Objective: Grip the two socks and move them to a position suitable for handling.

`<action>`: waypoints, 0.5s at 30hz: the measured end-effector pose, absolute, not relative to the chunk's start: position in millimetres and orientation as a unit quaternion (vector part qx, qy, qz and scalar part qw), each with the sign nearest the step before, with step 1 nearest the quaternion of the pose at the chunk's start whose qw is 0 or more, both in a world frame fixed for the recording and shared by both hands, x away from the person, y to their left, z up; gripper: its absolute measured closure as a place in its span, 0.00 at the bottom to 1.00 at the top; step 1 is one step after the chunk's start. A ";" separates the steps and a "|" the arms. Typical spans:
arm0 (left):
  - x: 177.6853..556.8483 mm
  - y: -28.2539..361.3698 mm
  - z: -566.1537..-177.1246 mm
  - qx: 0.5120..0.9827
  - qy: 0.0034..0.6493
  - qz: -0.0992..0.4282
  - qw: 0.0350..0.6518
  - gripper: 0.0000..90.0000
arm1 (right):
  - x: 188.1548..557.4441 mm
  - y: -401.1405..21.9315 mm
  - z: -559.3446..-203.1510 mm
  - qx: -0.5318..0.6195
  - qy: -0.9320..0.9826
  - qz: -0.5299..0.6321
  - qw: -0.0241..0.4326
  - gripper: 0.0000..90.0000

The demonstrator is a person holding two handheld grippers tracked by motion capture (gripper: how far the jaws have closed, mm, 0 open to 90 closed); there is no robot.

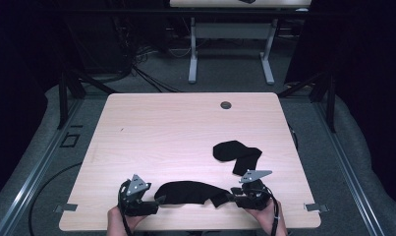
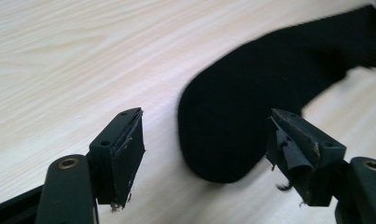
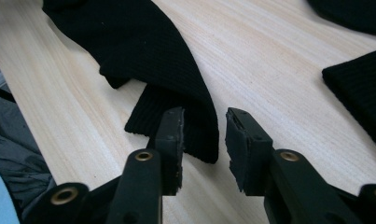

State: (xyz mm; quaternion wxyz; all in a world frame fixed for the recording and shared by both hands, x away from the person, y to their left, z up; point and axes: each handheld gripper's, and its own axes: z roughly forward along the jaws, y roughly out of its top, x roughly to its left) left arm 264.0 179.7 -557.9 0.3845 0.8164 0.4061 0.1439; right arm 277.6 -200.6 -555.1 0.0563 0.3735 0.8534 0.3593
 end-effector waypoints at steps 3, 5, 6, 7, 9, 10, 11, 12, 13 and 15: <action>269.7 178.3 -562.4 0.813 0.424 0.137 0.374 0.32 | 279.4 -203.1 -555.9 0.380 0.852 0.356 0.051 0.65; 272.7 176.0 -566.5 0.811 0.432 0.129 0.373 0.33 | 280.1 -203.5 -557.4 0.382 0.852 0.355 0.048 0.63; 274.7 174.5 -568.4 0.813 0.433 0.126 0.370 0.35 | 280.8 -203.7 -559.1 0.387 0.850 0.355 0.043 0.61; 276.2 173.0 -569.8 0.814 0.433 0.120 0.368 0.35 | 281.6 -203.6 -561.0 0.391 0.849 0.354 0.037 0.61; 278.8 169.2 -571.8 0.817 0.435 0.119 0.360 0.39 | 283.2 -203.6 -563.9 0.393 0.850 0.350 0.033 0.59; 279.7 167.8 -572.0 0.819 0.434 0.114 0.359 0.42 | 284.4 -203.3 -565.6 0.394 0.849 0.350 0.027 0.61; 280.7 166.3 -572.0 0.821 0.434 0.116 0.353 0.44 | 284.8 -202.5 -566.1 0.397 0.847 0.351 0.025 0.62; 281.7 165.1 -572.0 0.822 0.434 0.116 0.350 0.44 | 284.8 -202.5 -566.1 0.397 0.847 0.351 0.025 0.62; 282.8 164.1 -572.3 0.824 0.432 0.115 0.349 0.48 | 285.8 -200.9 -567.2 0.399 0.847 0.351 0.021 0.64; 284.0 161.9 -572.8 0.824 0.437 0.116 0.341 0.51 | 287.0 -200.9 -567.4 0.395 0.851 0.346 0.020 0.66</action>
